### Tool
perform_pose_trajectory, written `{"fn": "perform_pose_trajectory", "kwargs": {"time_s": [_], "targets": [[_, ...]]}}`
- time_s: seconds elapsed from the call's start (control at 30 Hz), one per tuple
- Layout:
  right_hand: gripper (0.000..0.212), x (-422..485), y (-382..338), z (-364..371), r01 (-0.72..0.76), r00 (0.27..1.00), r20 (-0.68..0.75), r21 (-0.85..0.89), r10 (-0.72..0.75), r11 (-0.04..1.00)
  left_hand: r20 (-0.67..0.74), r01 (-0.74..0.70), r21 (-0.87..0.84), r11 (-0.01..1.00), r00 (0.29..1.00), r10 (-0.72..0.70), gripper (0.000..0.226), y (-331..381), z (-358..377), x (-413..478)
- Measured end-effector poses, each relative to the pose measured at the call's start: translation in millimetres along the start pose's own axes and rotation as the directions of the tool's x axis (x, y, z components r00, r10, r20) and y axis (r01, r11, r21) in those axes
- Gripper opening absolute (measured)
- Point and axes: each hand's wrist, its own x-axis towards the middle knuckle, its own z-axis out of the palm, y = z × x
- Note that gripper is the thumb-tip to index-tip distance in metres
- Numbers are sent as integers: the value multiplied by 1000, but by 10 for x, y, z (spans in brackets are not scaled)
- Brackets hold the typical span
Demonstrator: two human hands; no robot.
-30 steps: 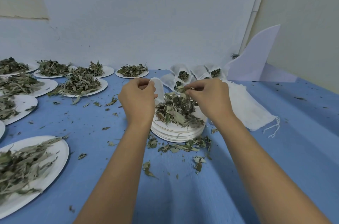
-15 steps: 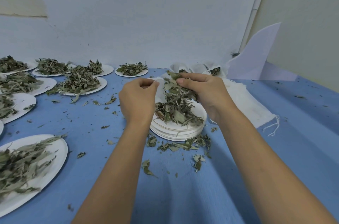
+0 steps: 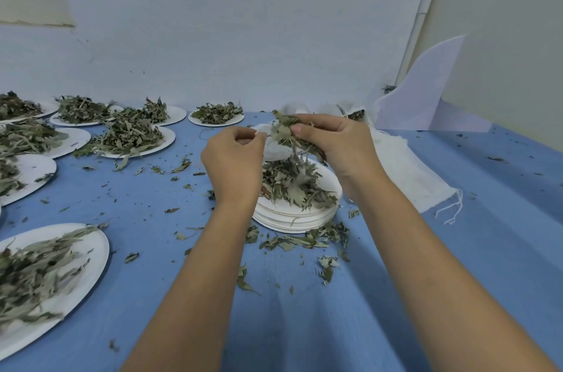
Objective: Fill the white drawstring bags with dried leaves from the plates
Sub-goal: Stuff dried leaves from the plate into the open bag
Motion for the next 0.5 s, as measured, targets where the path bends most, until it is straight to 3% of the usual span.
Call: {"fn": "perform_pose_trajectory", "kwargs": {"time_s": [0.1,0.2,0.33,0.5], "targets": [[16,2,38,16,45,999,34,-125,-41,991,25,17,-57,998,1000,-15,7,25,10,-2],[15,15,97,12,56,998,-24,-247,-64,967,96,90,-126,988,992,-78,10,37,31,12],[12,21,183,61,100,984,-83,-471,-157,877,223,209,-244,947,962,-154,15,46,54,7],[16,11,220,108,177,952,-90,-615,-291,768,333,281,-313,907,927,-172,15,53,69,4]]}}
